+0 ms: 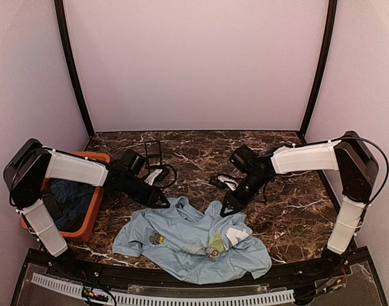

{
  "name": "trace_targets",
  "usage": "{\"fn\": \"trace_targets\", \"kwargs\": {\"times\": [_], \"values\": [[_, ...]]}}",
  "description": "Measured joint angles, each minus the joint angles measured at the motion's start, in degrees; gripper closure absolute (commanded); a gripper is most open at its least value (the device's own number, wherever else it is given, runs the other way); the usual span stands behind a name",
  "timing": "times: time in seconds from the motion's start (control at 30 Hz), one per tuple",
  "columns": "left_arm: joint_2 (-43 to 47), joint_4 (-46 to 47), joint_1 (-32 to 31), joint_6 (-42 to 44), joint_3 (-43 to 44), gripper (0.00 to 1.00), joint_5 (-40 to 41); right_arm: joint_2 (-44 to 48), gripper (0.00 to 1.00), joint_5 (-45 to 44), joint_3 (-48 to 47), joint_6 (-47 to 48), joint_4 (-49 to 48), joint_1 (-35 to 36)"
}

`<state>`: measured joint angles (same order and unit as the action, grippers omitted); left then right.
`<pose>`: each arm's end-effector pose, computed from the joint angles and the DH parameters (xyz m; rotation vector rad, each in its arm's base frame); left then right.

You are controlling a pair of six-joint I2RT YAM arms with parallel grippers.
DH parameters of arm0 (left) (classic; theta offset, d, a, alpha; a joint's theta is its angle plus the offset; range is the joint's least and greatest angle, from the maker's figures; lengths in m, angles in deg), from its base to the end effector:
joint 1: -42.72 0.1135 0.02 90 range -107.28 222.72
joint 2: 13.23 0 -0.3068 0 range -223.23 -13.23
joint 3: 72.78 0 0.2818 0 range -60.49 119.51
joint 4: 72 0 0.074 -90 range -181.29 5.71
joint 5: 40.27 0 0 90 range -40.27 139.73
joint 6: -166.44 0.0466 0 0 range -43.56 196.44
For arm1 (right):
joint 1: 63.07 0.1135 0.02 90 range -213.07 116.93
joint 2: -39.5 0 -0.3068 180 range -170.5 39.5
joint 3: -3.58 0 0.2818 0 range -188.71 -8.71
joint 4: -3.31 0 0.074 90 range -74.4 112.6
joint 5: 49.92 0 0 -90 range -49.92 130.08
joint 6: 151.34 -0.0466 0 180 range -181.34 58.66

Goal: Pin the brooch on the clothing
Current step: Smooth out the clothing with brooches at the center of the board.

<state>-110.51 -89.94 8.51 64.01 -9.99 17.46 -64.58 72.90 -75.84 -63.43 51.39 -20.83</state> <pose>0.2840 -0.2231 0.1684 0.7339 2.4759 -1.0288 0.2675 0.2770 0.1854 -1.1278 2.7049 0.9661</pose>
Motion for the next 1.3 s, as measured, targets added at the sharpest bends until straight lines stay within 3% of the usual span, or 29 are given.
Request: {"fn": "trace_targets", "kwargs": {"times": [0.2, 0.33, 0.8, 1.03, 1.3], "values": [[2.89, 3.48, 0.0, -0.33, -0.59, 0.99, -2.71, 0.98, 1.0, -1.57, 3.34, -0.76, -1.55, 0.0], [6.32, 4.81, 0.0, -0.24, -0.85, 0.99, -2.58, 4.37, 1.0, -7.54, 4.37, -1.62, -3.26, -0.04], [22.86, 8.7, 0.0, 5.57, -0.2, 0.99, 7.04, 37.09, 1.0, -39.34, 16.13, -5.68, -19.63, -2.93], [22.27, 8.92, 0.0, 9.14, 3.5, 0.99, 14.05, 46.25, 1.0, -57.46, 21.2, -11.19, -19.47, -4.85], [8.48, 13.73, -0.13, 11.23, 10.73, 0.99, 18.8, 41.7, 1.0, -62.99, 21.44, -15.72, -21.53, -9.07]]}}
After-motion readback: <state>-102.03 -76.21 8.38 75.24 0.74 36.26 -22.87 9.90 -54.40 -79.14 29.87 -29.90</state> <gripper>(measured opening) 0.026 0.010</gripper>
